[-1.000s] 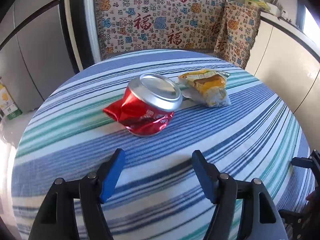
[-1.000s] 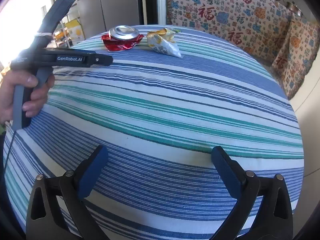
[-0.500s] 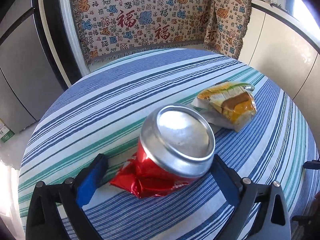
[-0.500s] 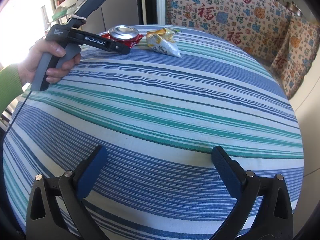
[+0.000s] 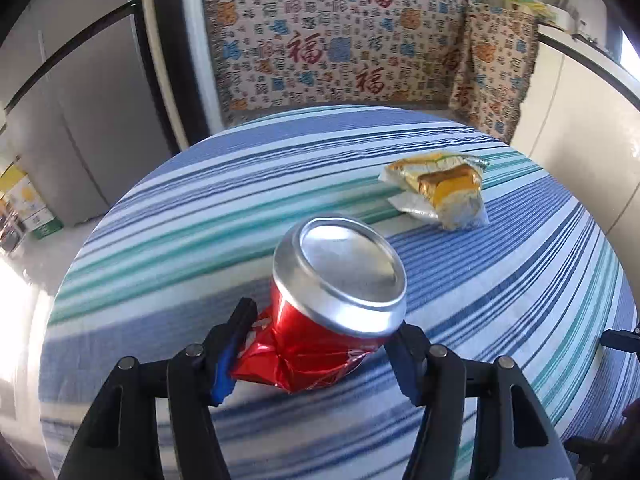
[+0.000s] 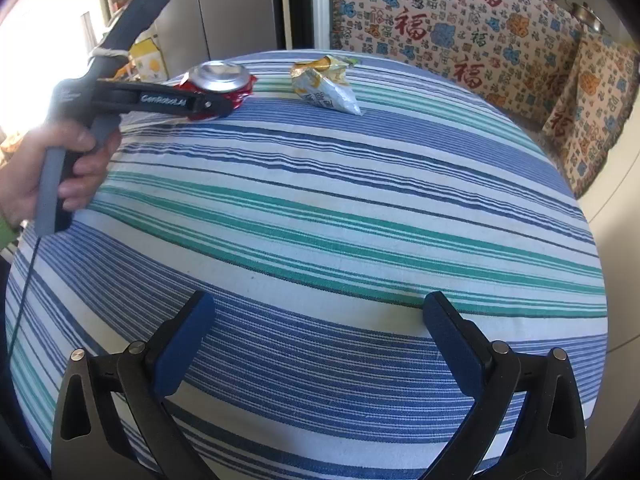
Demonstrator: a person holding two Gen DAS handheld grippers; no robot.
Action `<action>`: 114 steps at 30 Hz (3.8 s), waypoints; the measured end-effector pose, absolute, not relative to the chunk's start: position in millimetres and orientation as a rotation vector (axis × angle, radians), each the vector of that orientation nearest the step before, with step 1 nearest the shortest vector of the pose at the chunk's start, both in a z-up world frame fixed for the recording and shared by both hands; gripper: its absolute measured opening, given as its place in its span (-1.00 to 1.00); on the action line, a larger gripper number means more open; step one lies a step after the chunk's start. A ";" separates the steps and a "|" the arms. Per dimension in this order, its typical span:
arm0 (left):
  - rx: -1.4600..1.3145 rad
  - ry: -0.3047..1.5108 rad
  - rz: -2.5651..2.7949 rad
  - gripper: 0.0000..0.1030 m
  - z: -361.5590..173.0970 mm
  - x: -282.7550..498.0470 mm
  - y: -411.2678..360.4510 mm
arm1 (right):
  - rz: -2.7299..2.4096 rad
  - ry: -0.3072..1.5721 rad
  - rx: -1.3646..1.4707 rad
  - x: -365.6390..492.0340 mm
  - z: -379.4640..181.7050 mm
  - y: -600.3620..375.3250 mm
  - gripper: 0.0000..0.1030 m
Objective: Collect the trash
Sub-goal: 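Move left gripper back to the table and grasp the crushed red soda can, then grasp the yellow-green snack bag with right gripper and lift it, then carry red can and yellow-green bag to the wastebasket and release both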
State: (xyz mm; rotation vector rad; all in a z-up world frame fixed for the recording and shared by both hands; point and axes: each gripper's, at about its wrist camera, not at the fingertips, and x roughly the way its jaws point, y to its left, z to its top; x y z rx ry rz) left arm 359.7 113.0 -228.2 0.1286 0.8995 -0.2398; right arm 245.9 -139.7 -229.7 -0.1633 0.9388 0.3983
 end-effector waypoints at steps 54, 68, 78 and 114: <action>0.140 0.865 -0.297 0.77 -214.7 284.0 117.9 | 0.465 0.870 -0.147 229.0 -200.1 -152.1 0.56; 0.078 0.872 -0.339 -0.35 -210.6 284.7 124.0 | 0.474 0.956 -0.044 240.4 -188.1 -155.2 -0.41; 0.039 0.837 -0.438 -0.35 -186.6 257.4 104.0 | 0.467 0.928 0.048 229.7 -169.4 -194.9 -0.42; 0.147 0.853 -0.969 -0.35 -172.5 161.5 -231.5 | -0.003 0.950 0.359 150.2 -180.9 -511.0 -0.42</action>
